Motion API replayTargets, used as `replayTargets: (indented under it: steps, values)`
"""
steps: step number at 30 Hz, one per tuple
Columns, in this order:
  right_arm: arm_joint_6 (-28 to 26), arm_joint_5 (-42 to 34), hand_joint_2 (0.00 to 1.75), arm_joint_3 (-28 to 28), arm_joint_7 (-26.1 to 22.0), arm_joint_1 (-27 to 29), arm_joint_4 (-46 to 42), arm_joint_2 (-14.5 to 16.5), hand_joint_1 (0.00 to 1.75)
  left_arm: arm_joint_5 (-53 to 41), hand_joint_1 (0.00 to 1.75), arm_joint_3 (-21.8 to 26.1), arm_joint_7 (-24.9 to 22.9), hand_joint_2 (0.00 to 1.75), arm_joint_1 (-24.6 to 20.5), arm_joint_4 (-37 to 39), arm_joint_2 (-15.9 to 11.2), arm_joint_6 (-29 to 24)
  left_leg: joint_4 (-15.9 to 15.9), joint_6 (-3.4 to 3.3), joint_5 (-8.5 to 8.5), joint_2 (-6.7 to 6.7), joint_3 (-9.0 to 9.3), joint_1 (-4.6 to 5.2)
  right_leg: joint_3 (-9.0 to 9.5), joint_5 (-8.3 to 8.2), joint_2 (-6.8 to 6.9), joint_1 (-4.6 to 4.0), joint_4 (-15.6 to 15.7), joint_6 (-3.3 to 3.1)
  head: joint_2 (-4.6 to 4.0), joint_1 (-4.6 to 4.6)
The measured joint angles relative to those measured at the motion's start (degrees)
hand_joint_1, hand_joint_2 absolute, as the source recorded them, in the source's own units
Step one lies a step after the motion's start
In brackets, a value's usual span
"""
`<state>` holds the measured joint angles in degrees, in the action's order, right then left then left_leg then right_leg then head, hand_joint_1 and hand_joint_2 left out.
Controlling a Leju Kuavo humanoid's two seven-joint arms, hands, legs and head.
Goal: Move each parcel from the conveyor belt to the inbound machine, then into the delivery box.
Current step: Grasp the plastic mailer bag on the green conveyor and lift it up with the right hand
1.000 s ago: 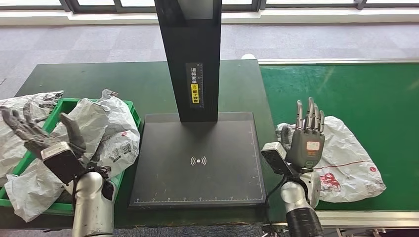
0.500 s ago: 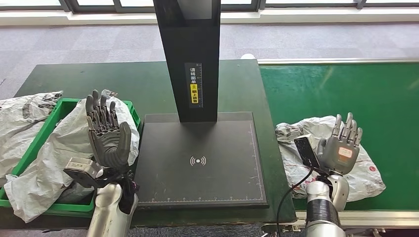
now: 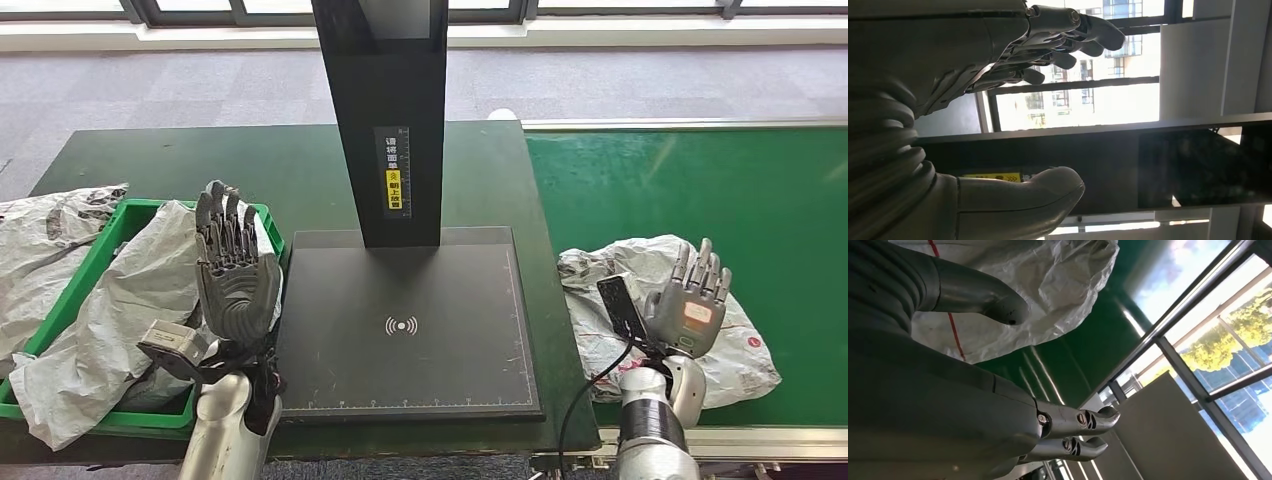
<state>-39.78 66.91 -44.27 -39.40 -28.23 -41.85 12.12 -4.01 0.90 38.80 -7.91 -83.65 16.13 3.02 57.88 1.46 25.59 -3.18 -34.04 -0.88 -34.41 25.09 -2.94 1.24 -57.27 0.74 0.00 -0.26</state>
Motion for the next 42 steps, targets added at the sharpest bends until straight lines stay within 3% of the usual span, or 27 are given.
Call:
replayTargets:
  steps: [3,7,9,21,25,42]
  values:
    - [2.80,-2.29,1.75,-2.96,1.17,-1.56,4.48,-1.28,0.00,-0.52,0.00,-0.21,0.00,1.75,0.05,0.03,0.02,0.48,0.00,0.00,0.00,0.02,0.01,0.00,0.00,0.00,-0.03,0.00,0.00,0.00,0.00,0.00]
    - [17.70,-8.55,1.75,-6.76,6.12,-3.28,13.12,-4.29,0.00,-1.03,0.00,-0.57,0.00,1.75,0.43,0.02,0.01,1.06,0.00,-0.01,-0.01,-0.05,0.00,0.00,0.03,0.00,0.03,0.01,0.01,0.00,0.00,0.00]
    - [22.23,-10.16,1.75,-8.02,6.56,-3.34,15.67,-5.26,0.00,-1.21,0.00,-0.61,0.00,1.75,0.71,0.01,-0.01,1.13,0.00,-0.01,0.00,-0.03,-0.01,0.01,0.01,0.00,0.02,0.01,0.00,0.00,0.00,0.00]
    - [25.91,-12.92,1.75,-8.75,8.89,-4.73,21.41,-7.16,0.00,-3.47,0.00,-1.20,0.00,1.75,0.85,-0.11,-0.02,1.13,0.00,-0.01,-0.01,-0.03,-0.01,0.00,0.01,0.00,0.03,0.00,-0.01,0.00,0.00,0.00]
    - [26.02,-12.03,1.75,-8.75,10.73,-4.74,22.00,-7.40,1.75,-3.45,0.00,-1.42,0.00,1.75,0.82,0.05,-0.02,1.13,0.00,-0.01,-0.01,-0.03,0.00,0.00,0.01,0.00,0.03,0.00,0.00,0.01,0.00,0.00]
    - [27.41,-12.11,1.75,-8.75,11.91,-5.06,22.48,-7.59,1.75,-3.39,0.00,-1.49,0.00,1.75,0.75,1.03,-0.05,1.10,0.00,-0.01,-0.01,-0.02,0.02,-0.01,0.03,0.00,0.03,-0.01,0.00,0.00,0.00,0.00]
